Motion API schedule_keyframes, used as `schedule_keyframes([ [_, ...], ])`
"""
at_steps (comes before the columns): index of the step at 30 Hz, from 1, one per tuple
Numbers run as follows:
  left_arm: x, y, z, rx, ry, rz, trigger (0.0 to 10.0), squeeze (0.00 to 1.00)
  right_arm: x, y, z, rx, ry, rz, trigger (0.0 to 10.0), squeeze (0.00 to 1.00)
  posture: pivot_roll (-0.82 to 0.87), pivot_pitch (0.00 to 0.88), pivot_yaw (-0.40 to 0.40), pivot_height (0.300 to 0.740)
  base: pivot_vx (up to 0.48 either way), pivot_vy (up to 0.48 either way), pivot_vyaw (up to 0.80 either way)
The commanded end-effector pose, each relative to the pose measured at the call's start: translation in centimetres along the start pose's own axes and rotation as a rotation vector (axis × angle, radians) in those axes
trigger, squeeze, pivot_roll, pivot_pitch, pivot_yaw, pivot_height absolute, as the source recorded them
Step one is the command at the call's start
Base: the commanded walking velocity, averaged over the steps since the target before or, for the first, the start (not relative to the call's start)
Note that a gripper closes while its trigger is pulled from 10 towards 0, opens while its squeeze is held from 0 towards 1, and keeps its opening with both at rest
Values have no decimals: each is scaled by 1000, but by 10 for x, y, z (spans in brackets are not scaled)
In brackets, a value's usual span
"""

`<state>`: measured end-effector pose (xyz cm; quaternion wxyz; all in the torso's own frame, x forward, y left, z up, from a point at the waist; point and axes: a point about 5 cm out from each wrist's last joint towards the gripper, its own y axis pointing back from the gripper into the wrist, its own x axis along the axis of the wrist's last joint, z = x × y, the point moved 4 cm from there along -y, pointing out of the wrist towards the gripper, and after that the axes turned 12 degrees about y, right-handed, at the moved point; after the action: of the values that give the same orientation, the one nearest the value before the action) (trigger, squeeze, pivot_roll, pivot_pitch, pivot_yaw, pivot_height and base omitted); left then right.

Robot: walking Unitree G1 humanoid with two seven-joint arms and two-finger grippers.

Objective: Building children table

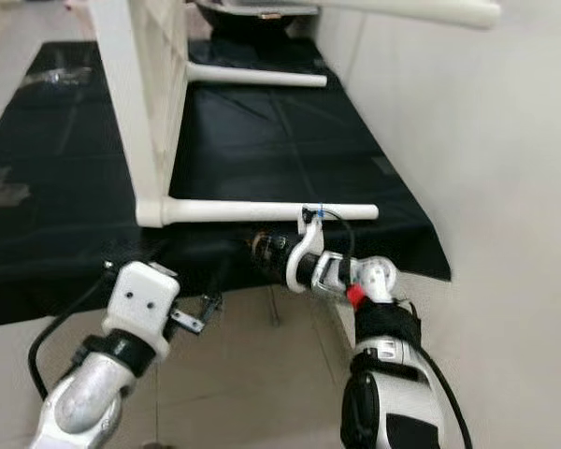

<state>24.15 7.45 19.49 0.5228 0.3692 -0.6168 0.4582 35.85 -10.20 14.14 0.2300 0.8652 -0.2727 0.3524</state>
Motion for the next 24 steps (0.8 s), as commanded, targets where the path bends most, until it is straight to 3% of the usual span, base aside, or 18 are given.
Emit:
schedule_keyframes([
  [1, -5, 1, -2, 3, -3, -13, 10000, 0, 33, 6, -17, -59, 388, 214, 10000, 0, 105, 90, -44, 740, 0, 0, 0],
  [3, -5, -1, -8, 34, -5, -11, 10000, 0, 53, 13, -23, -188, 614, 341, 10000, 0, 101, 76, -40, 740, 0, 0, 0],
  [4, -5, -1, -8, 34, -5, -11, 10000, 0, 53, 13, -23, -188, 614, 341, 10000, 0, 101, 76, -40, 740, 0, 0, 0],
  [7, -4, -6, -22, 100, -29, 1, 10000, 0, 82, 29, -31, -420, 909, 489, 10000, 0, 102, 62, -37, 740, 0, 0, 0],
  [11, 2, -13, -32, 120, -42, 30, 10000, 0, 94, 46, -46, -566, 1125, 586, 10000, 0, 102, 47, -39, 740, 0, 0, 0],
  [15, 8, -17, -41, 138, -62, 57, 10000, 0, 93, 54, -53, -595, 1097, 670, 10000, 0, 105, 35, -41, 740, 0, 0, 0],
  [24, 7, -18, -44, 159, -75, 58, 10000, 0, 60, 44, -40, -609, 1036, 634, 10000, 0, 104, 22, -41, 740, 0, 0, 0],
])
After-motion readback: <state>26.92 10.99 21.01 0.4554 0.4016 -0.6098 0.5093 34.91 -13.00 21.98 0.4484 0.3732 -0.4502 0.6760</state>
